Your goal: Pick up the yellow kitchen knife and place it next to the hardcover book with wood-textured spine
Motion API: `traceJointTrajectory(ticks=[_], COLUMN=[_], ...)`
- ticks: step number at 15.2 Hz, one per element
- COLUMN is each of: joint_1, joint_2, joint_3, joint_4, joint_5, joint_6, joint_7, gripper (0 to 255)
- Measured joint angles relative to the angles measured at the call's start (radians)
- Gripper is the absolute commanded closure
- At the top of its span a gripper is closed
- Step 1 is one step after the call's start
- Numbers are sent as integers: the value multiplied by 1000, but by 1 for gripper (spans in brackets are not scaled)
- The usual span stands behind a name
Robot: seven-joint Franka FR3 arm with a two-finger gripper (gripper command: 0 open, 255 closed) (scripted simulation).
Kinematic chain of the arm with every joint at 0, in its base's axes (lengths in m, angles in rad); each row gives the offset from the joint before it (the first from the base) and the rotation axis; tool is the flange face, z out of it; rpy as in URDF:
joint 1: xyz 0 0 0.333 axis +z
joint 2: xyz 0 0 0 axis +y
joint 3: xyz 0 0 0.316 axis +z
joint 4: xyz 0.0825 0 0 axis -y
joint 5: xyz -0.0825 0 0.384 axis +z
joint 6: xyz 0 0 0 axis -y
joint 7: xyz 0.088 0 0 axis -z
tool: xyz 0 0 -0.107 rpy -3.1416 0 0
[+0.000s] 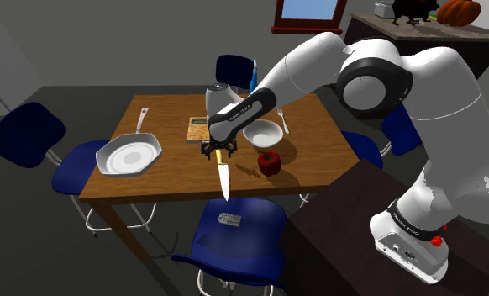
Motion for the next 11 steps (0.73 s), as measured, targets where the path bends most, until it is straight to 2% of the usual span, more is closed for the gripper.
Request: traceJointTrajectory(ticks=[6,11], joint_1=[5,3], joint_2=[-87,-96], joint_3=[-5,-6], joint_4=[-22,-25], joint_5=[-6,-6], joint_6=[-63,-71], joint_7=[5,3], gripper=[0,0])
